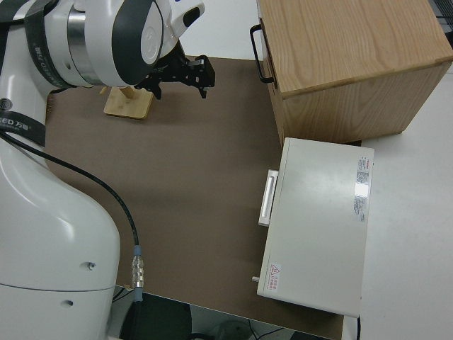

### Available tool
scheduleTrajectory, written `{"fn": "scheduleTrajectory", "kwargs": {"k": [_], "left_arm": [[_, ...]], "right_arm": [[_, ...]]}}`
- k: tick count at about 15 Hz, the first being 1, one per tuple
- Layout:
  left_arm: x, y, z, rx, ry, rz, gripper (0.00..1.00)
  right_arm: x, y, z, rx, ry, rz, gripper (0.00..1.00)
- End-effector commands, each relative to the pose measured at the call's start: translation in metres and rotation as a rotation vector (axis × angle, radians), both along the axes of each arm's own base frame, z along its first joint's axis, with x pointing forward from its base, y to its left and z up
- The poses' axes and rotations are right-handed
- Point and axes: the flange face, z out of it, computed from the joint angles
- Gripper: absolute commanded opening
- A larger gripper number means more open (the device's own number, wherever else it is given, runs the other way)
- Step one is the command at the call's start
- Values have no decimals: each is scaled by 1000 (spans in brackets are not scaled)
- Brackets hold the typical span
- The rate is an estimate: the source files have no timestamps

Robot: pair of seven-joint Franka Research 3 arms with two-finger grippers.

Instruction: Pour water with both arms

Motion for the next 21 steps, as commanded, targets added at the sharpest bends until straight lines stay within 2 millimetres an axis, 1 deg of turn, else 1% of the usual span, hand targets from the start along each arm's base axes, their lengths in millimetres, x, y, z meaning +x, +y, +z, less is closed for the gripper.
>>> {"fn": "scheduleTrajectory", "kwargs": {"k": [1,3,5,7,9,10,11,12,13,16,18,20,21], "left_arm": [[-2,3,3,21,2,-9,995],[-2,3,3,23,0,-9,995],[-2,5,3,23,0,-6,995],[-2,5,4,23,-1,-6,995],[-2,6,4,24,-1,-5,995],[-2,14,3,24,0,7,993],[-2,23,3,25,0,23,993],[-1,30,2,25,2,24,993],[-2,39,2,25,3,21,993],[-2,70,2,26,-2,11,993],[-6,117,1,26,-7,1,991],[-9,143,4,31,-18,-26,991],[-8,153,2,34,-14,-31,991]], "right_arm": [[2,-3,0,20,-43,-10,990],[6,2,0,22,-75,7,990],[11,18,-9,27,-99,35,990],[14,36,-14,32,-135,63,990],[17,47,-17,33,-157,88,990],[18,50,-16,25,-176,117,990],[21,59,-18,-1,-206,184,990],[22,65,-18,-23,-227,208,990],[24,69,-21,-42,-230,225,990],[26,95,-25,-81,-270,312,990],[35,119,-39,-131,-335,415,990],[40,135,-49,-165,-368,485,990],[41,144,-51,-184,-392,519,990]]}}
